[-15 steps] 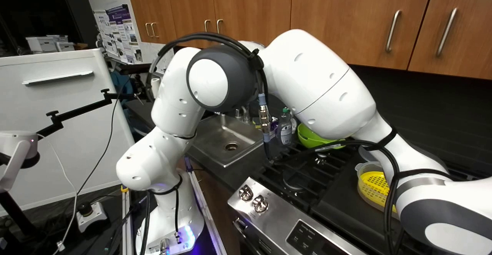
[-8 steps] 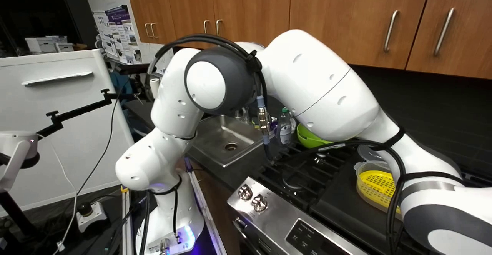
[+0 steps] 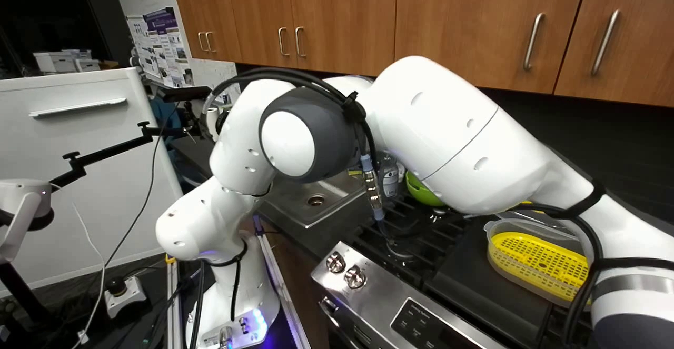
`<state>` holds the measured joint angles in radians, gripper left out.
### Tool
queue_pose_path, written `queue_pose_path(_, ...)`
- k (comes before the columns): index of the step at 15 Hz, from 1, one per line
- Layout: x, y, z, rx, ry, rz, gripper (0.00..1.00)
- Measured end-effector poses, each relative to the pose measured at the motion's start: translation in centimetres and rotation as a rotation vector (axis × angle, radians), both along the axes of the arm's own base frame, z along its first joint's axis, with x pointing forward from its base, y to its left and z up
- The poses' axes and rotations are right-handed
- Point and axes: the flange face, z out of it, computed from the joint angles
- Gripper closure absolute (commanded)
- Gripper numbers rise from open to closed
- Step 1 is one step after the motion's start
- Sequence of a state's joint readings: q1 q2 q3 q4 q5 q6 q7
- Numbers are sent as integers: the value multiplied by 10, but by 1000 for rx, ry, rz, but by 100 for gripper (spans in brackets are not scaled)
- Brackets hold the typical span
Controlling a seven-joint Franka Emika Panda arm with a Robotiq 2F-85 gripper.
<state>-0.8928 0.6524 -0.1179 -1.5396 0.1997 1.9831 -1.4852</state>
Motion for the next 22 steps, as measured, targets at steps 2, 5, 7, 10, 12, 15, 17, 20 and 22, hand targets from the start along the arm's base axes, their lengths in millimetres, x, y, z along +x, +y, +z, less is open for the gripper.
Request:
queue_pose_path(2, 2, -5, -1, 27, 12, 0, 95)
queue_pose_path(5, 6, -12, -1, 73, 34, 8, 95)
queue_pose_path(7, 9, -16, -2, 100, 45, 12, 95)
queue_pose_path(10, 11, -20, -3, 131, 60, 16, 55)
queue_pose_path(12, 11, -22, -3, 144, 64, 15, 79)
queue_pose_path(15, 11, -23, -4, 153, 60, 13, 54)
queue_pose_path(17, 10, -24, -4, 150, 59, 12, 54)
queue_pose_path(20, 9, -25, -4, 145, 60, 11, 47)
queue_pose_path(22, 9, -28, -2, 125, 61, 13, 36)
